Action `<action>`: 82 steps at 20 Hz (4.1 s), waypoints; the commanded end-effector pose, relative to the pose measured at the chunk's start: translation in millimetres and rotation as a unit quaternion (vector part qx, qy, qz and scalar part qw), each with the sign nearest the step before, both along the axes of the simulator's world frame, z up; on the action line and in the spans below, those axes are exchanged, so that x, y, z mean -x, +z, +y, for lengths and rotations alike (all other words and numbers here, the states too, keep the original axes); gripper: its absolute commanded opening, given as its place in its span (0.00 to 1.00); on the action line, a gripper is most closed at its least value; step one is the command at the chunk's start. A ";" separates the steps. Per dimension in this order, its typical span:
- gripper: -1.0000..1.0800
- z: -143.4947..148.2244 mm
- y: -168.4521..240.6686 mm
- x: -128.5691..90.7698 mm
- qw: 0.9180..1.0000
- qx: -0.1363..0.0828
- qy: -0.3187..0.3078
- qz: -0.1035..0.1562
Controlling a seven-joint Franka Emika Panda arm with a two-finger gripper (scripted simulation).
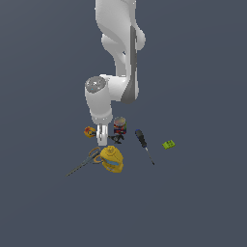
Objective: Pick up a designated object from a clutter of objects.
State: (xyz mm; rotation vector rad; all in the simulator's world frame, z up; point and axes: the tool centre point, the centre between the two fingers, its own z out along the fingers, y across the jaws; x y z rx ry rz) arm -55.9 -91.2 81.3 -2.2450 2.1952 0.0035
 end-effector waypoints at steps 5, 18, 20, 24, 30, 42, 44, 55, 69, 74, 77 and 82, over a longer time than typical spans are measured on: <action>0.96 -2.0 -2.6 1.9 1.000 0.001 -0.012 0.000; 0.96 -2.1 -43.5 3.1 1.000 0.001 -0.014 0.000; 0.96 -2.1 -48.9 3.1 1.000 0.001 -0.014 0.000; 0.96 -2.1 -53.2 3.0 1.000 0.001 -0.014 0.000; 0.00 -2.1 -53.2 3.0 1.000 0.001 -0.014 0.000; 0.00 -6.3 -42.3 -2.2 1.000 0.001 -0.014 0.000; 0.00 -9.2 -35.3 -5.4 1.000 0.001 -0.015 0.000; 0.00 -36.9 34.4 -38.0 1.000 0.003 -0.015 0.000; 0.00 -83.5 153.7 -96.8 1.000 0.003 -0.015 0.000; 0.00 -97.1 189.0 -115.3 1.000 0.003 -0.015 0.000; 0.00 -104.3 207.8 -125.4 1.000 0.003 -0.014 0.000; 0.00 -115.5 235.9 -140.8 1.000 0.002 -0.014 0.000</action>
